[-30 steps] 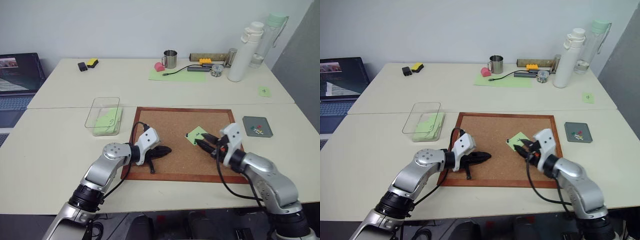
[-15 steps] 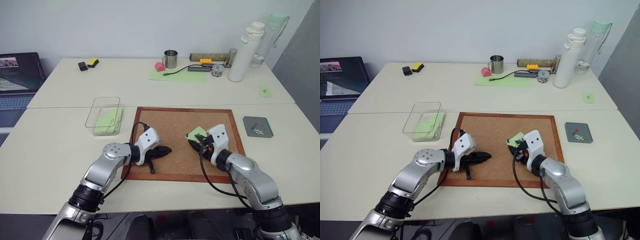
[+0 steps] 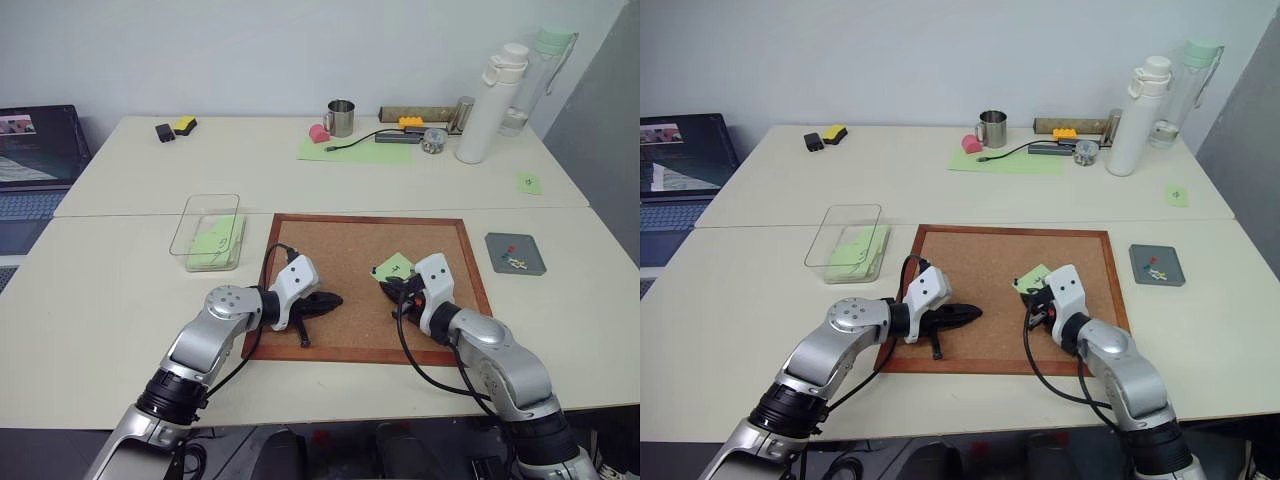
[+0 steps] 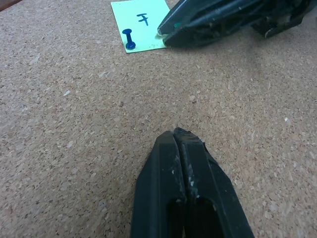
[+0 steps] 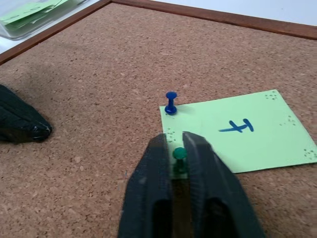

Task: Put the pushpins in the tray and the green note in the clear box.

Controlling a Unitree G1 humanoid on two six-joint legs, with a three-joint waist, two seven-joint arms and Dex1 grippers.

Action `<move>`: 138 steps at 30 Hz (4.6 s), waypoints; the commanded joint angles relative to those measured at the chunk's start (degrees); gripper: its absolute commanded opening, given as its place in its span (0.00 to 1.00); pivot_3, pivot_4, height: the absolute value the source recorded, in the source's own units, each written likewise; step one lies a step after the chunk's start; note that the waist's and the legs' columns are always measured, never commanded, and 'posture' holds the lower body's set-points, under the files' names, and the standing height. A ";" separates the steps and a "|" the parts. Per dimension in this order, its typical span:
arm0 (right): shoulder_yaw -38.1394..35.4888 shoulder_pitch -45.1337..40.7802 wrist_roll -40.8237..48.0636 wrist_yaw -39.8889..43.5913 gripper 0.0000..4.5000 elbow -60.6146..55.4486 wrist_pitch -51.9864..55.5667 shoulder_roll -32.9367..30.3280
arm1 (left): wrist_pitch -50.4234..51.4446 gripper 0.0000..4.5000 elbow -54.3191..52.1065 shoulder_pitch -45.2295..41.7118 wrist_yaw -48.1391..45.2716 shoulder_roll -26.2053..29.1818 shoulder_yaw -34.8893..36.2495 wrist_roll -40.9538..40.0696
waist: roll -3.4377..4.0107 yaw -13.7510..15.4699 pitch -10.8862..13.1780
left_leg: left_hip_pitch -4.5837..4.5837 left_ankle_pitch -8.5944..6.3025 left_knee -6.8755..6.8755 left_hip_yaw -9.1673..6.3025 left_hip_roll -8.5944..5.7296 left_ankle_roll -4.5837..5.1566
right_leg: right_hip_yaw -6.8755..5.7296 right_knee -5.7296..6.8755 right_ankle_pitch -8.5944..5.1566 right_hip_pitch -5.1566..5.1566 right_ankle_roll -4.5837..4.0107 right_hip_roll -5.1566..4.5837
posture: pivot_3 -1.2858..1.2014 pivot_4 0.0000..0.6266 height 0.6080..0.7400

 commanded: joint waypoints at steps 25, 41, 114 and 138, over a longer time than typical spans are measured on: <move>-15.00 -4.25 7.86 -1.24 0.01 -6.88 3.02 -2.06 | 3.50 0.00 -0.38 1.99 -1.24 2.42 -1.60 1.19 | -0.09 -0.20 -0.05 | -0.07 0.00 -0.01 -0.07 0.03 0.00 | -0.04 -0.04 0.00 -0.03 0.00 0.03 | 0.52 0.24 1.00; -29.13 -12.17 3.12 -7.46 0.01 20.26 -1.46 -11.45 | 3.56 0.00 -1.32 2.45 -1.88 3.22 -1.64 1.10 | -0.03 -0.11 -0.08 | -0.04 0.00 -0.08 0.09 0.01 0.00 | 0.19 -0.15 0.01 -0.01 -0.02 0.03 | 0.52 0.24 1.00; 1.21 -9.05 -0.77 4.11 0.40 5.21 -4.44 -0.64 | 6.83 0.00 -5.09 4.40 -0.73 4.76 -0.49 -0.05 | 0.00 -0.51 -0.11 | 0.03 0.00 -0.05 -0.10 0.06 0.00 | 0.03 -0.22 0.01 0.17 -0.01 0.01 | 0.52 0.24 1.00; 1.71 -12.25 -4.13 6.62 0.00 15.08 -6.84 2.54 | 7.84 0.00 -7.15 5.92 0.18 4.92 0.11 -0.18 | -0.01 -0.81 -0.12 | 0.03 0.00 -0.07 -0.11 0.07 0.00 | 0.01 -0.23 0.01 0.17 -0.02 0.01 | 0.52 0.24 1.00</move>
